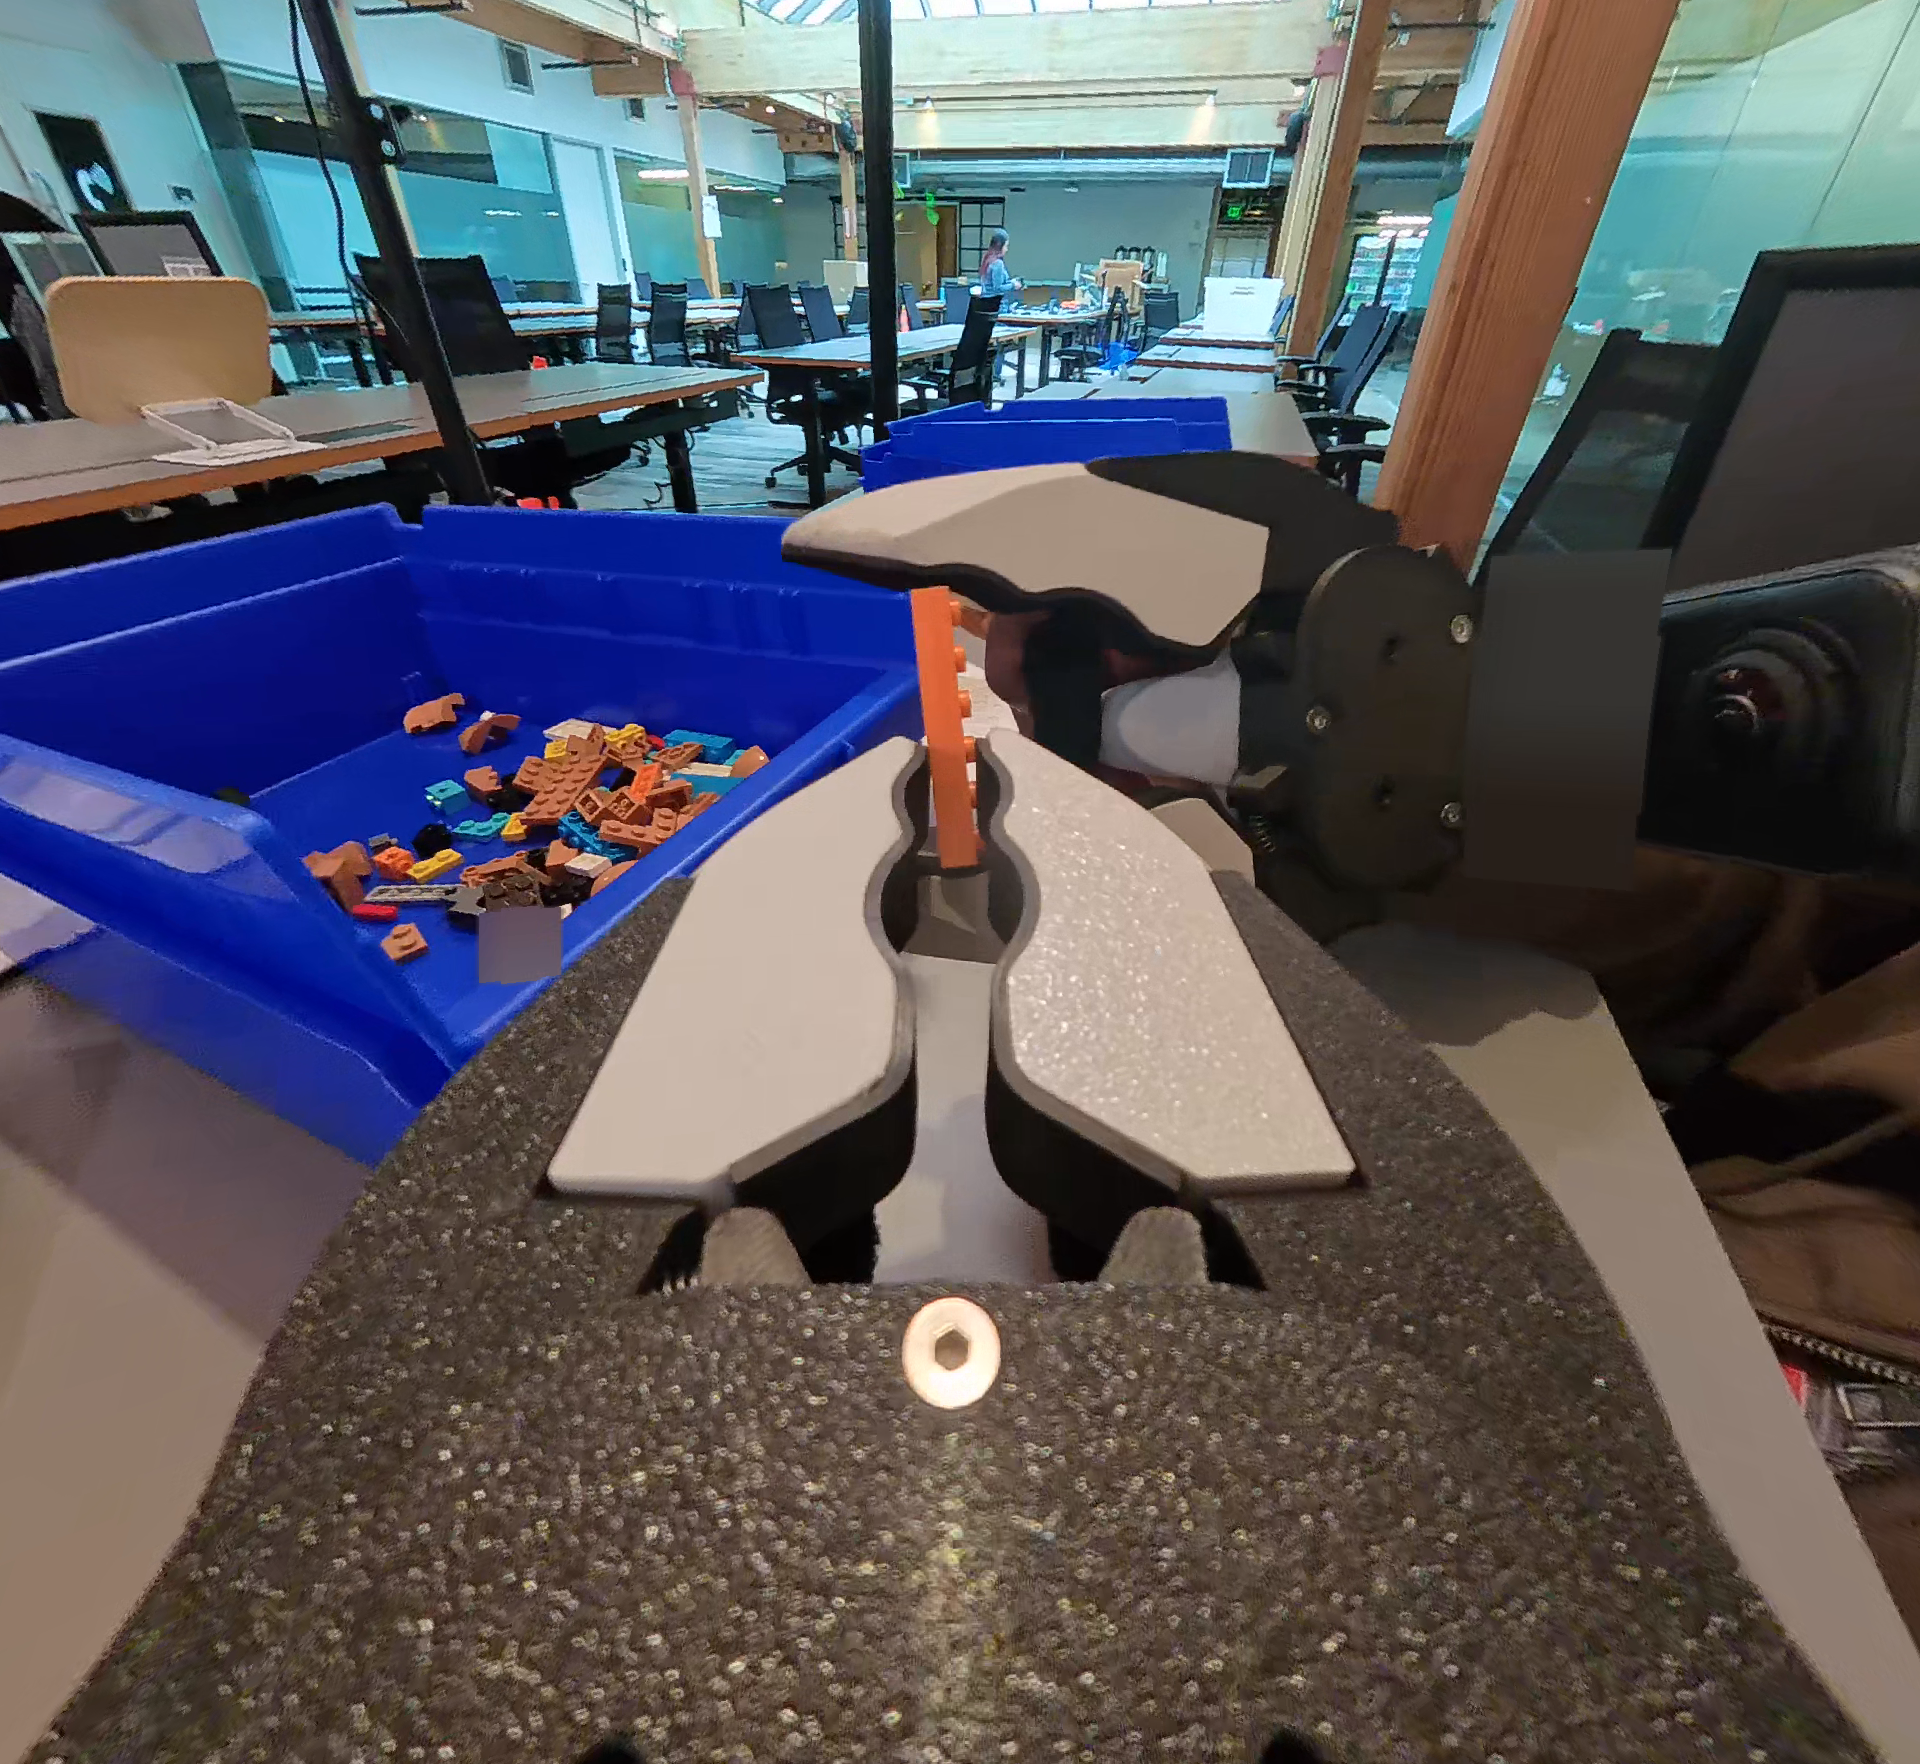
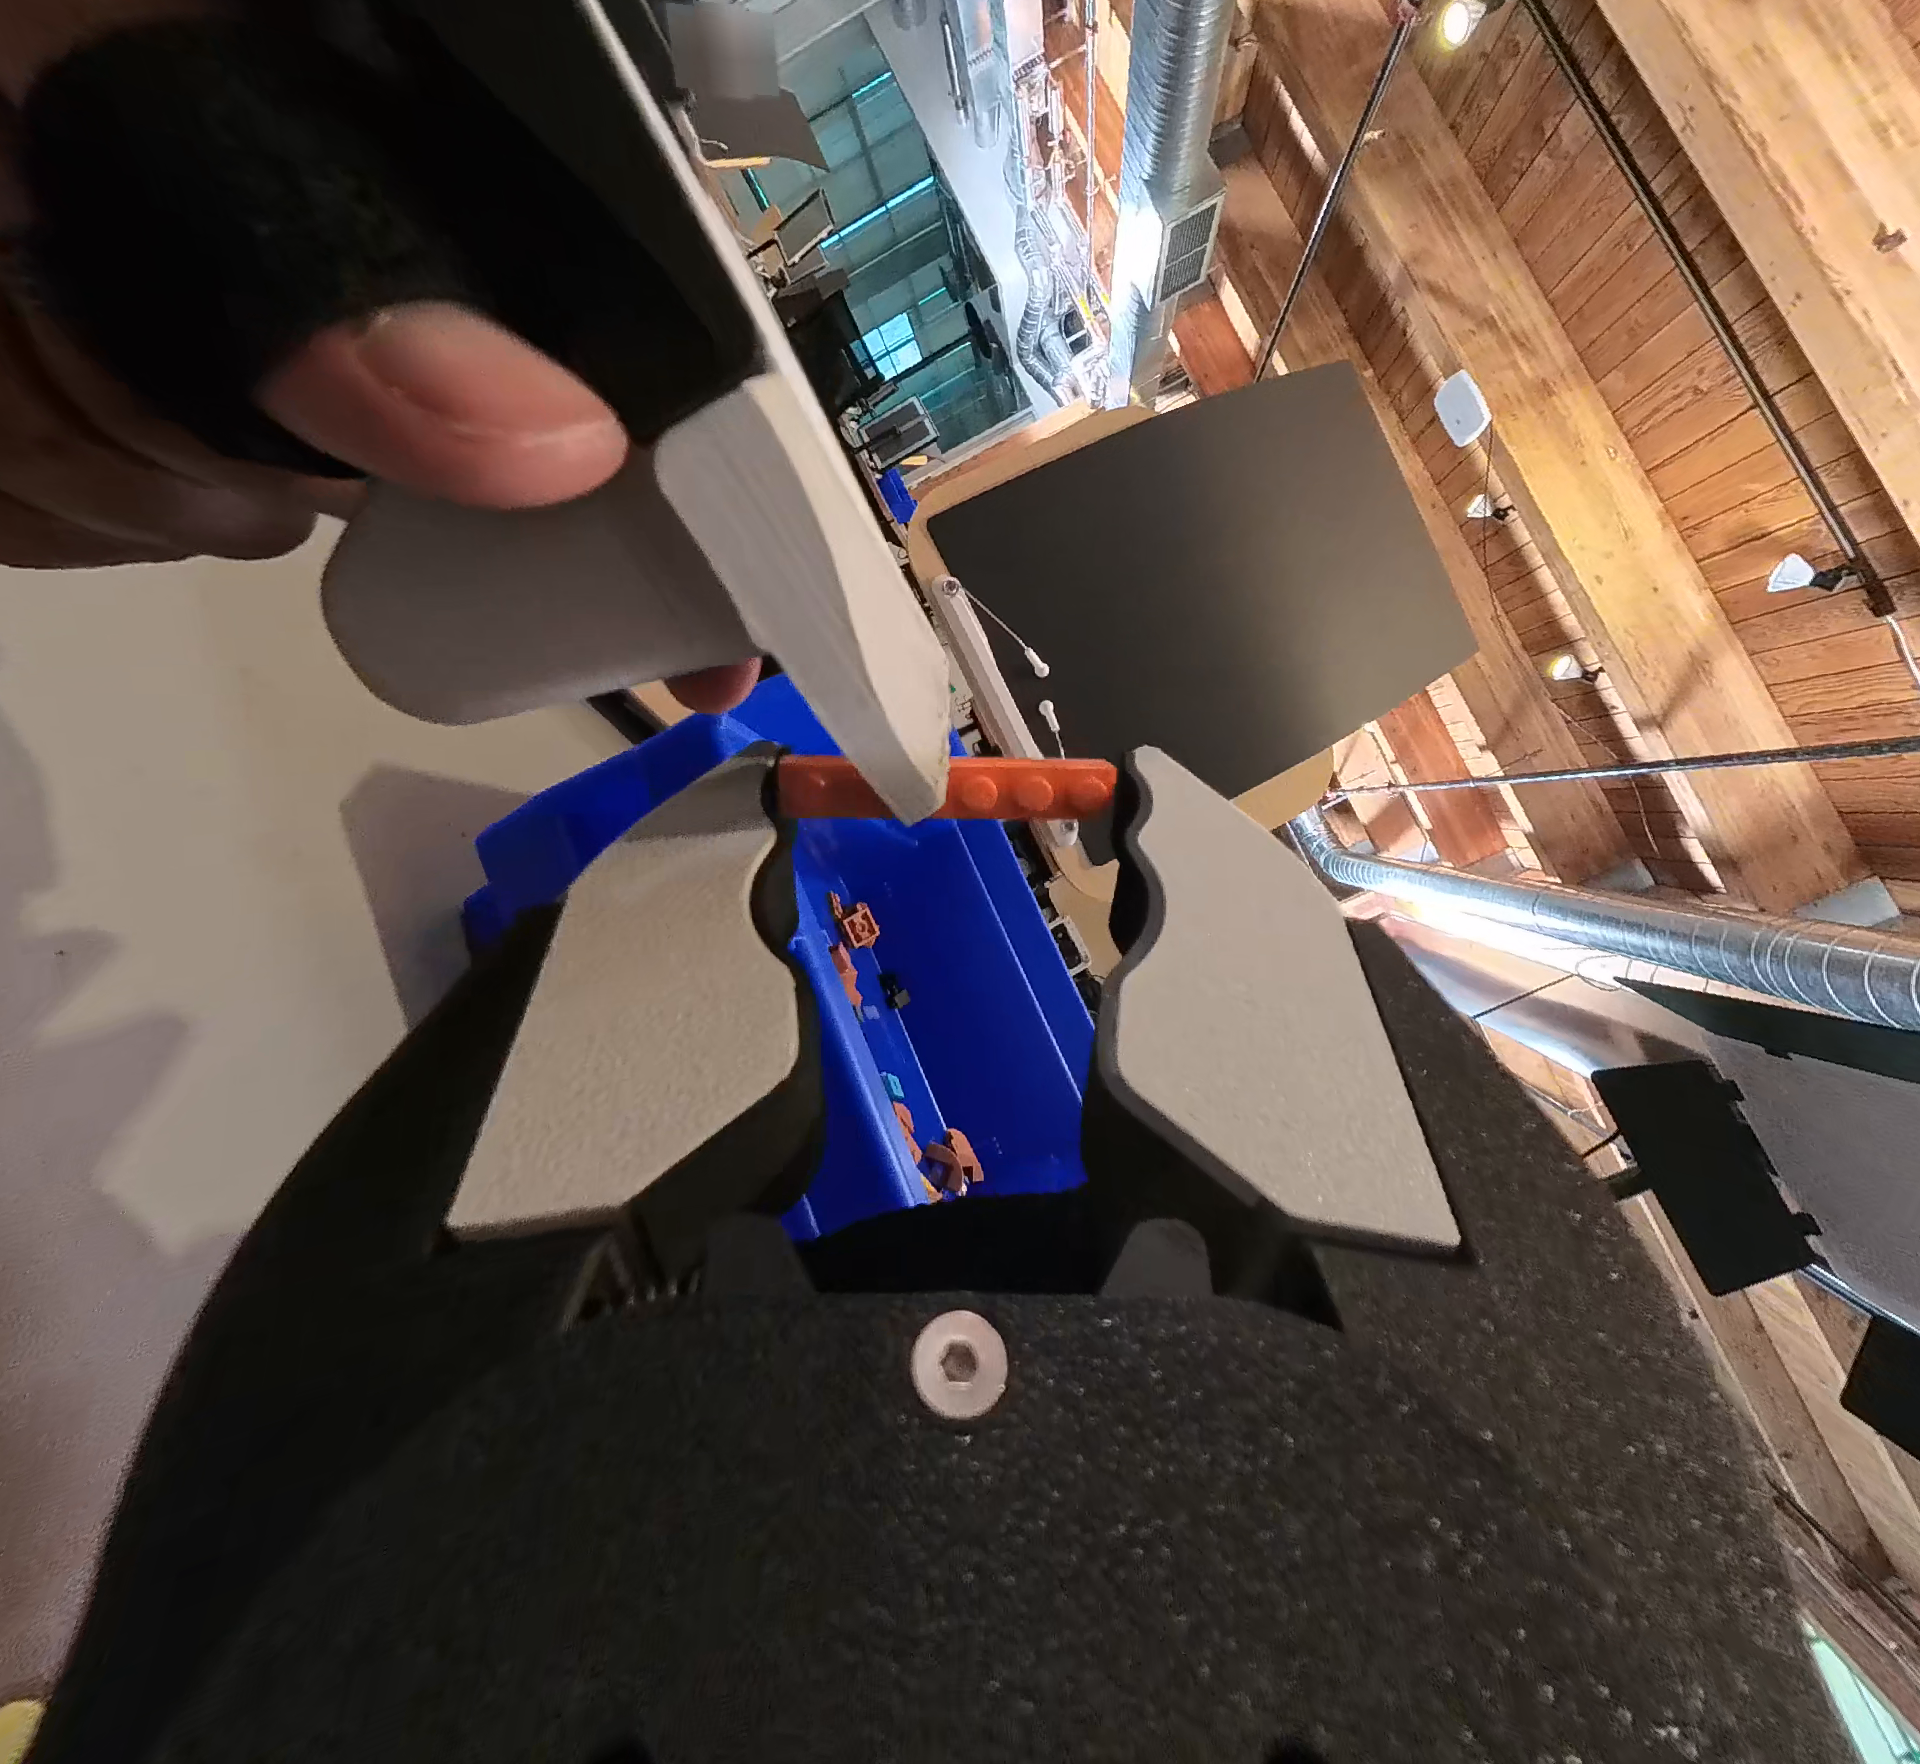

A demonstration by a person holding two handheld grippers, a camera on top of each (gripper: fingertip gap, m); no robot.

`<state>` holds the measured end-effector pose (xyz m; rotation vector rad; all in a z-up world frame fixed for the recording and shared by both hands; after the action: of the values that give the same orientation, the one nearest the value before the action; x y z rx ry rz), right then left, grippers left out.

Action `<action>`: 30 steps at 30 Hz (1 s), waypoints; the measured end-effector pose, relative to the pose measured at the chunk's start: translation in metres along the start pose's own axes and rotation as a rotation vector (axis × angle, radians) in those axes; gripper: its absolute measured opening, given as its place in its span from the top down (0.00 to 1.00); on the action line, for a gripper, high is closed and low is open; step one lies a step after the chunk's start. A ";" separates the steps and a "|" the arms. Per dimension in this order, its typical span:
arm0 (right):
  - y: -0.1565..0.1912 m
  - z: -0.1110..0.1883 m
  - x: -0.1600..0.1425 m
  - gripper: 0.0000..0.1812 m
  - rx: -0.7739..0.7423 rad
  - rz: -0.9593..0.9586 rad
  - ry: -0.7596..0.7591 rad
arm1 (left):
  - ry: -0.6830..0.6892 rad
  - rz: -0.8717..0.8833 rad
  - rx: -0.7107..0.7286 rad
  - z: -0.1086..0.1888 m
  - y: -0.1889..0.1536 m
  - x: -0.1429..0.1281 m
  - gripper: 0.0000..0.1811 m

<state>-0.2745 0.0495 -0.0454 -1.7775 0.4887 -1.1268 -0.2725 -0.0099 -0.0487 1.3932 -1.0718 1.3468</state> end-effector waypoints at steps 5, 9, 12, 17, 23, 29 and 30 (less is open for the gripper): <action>0.000 -0.001 -0.001 0.69 -0.004 0.007 0.011 | 0.013 -0.073 0.068 -0.003 -0.003 0.000 0.96; -0.001 -0.002 -0.003 0.69 -0.018 0.007 0.027 | 0.013 -0.125 0.140 -0.004 -0.005 0.000 0.96; -0.002 -0.003 -0.004 0.69 -0.033 0.008 0.042 | 0.010 -0.175 0.207 -0.005 -0.006 0.001 0.96; -0.003 -0.003 -0.005 0.70 -0.041 0.006 0.053 | 0.026 -0.285 0.298 -0.006 -0.010 0.001 0.96; -0.003 -0.002 -0.005 0.70 -0.037 0.019 0.034 | 0.025 -0.298 0.282 -0.006 -0.011 0.003 0.95; 0.002 0.002 -0.002 0.70 0.046 0.046 -0.050 | -0.067 -0.150 0.126 0.008 -0.007 0.022 0.93; 0.003 0.003 -0.001 0.70 0.061 0.045 -0.068 | -0.057 -0.105 0.078 0.010 -0.006 0.022 0.93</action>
<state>-0.2719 0.0505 -0.0487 -1.7379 0.4465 -1.0364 -0.2635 -0.0181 -0.0266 1.5316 -0.9780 1.2919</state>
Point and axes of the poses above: each gripper's, where its closed fingertips meet, z back along the fingers, x out of its top, y = z × x across the jaws, the point moved 5 cm from there along z, back along the fingers, and after that the axes turned 3 degrees about -z, right-handed, at the moved point
